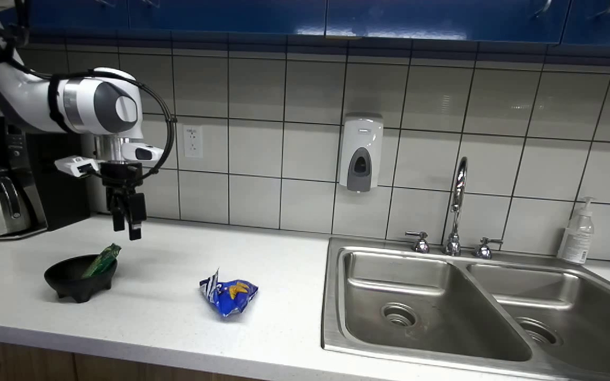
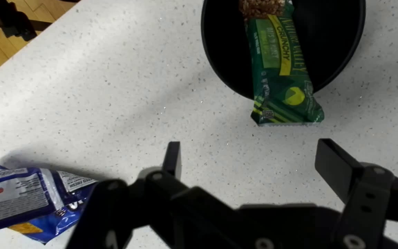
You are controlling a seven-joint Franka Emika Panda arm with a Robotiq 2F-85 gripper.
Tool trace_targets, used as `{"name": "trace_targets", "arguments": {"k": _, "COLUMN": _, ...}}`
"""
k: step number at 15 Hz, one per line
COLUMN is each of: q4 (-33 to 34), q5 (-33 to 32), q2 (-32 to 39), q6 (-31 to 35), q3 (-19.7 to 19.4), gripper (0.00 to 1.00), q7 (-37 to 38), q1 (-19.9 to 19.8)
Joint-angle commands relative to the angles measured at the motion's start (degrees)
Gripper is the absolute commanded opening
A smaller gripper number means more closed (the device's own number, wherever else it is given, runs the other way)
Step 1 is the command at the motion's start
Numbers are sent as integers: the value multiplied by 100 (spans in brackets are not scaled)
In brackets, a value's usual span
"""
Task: Put the green packet in the bowl.
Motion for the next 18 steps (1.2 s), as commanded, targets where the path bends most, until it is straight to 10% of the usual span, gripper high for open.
{"name": "trace_targets", "arguments": {"k": 1, "q4": 321, "q5": 259, "q2": 38, "q6": -607, "q3": -88, "gripper": 100, "q7": -633, "q1": -140}}
{"name": "trace_targets", "arguments": {"k": 18, "q4": 461, "q5": 364, "q2": -282, "q6": -1520, "q3": -702, "gripper": 100, "q7": -2545, "q1": -716}}
